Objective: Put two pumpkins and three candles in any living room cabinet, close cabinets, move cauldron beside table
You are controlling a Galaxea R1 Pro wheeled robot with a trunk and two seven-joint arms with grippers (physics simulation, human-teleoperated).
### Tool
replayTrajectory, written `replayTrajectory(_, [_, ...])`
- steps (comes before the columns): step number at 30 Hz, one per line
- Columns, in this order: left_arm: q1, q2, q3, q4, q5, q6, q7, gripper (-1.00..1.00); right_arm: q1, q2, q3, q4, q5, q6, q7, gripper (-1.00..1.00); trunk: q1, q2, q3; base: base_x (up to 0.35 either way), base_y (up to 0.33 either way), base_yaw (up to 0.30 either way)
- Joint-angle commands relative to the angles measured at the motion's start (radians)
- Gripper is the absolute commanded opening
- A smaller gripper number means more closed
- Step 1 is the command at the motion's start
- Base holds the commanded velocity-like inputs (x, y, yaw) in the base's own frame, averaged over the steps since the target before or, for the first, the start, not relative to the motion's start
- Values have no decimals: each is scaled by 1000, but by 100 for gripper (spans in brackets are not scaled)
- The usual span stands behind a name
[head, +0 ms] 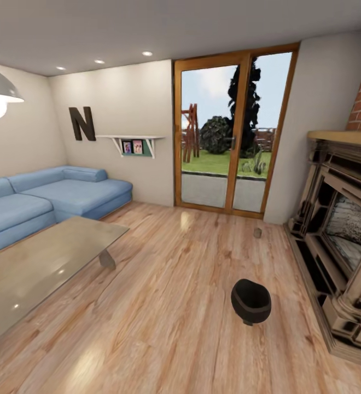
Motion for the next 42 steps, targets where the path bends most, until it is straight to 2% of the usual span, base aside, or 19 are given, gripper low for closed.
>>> replayTrajectory(1, [0, 0, -1, -1, 0, 0, 0, 100, 0, 0, 0, 0, -1, 0, 1, 100, 1, 0, 0, 304, 0, -220])
replayTrajectory(18, [-1, 0, 0, -1, -1, -11, -1, 100, 0, 0, -1, 0, -1, 0, 1, 100, 1, 0, 18, 318, 24, -216])
replayTrajectory(27, [-1, 0, -1, -1, -1, -49, -2, 100, 0, -1, -8, 0, -1, 0, 2, 100, 1, 0, 24, 304, 179, -170])
replayTrajectory(42, [-1, 1, -2, -1, -3, -58, -2, 100, 0, -1, -14, 0, -4, 0, 13, 100, 1, 0, 21, 272, 216, -73])
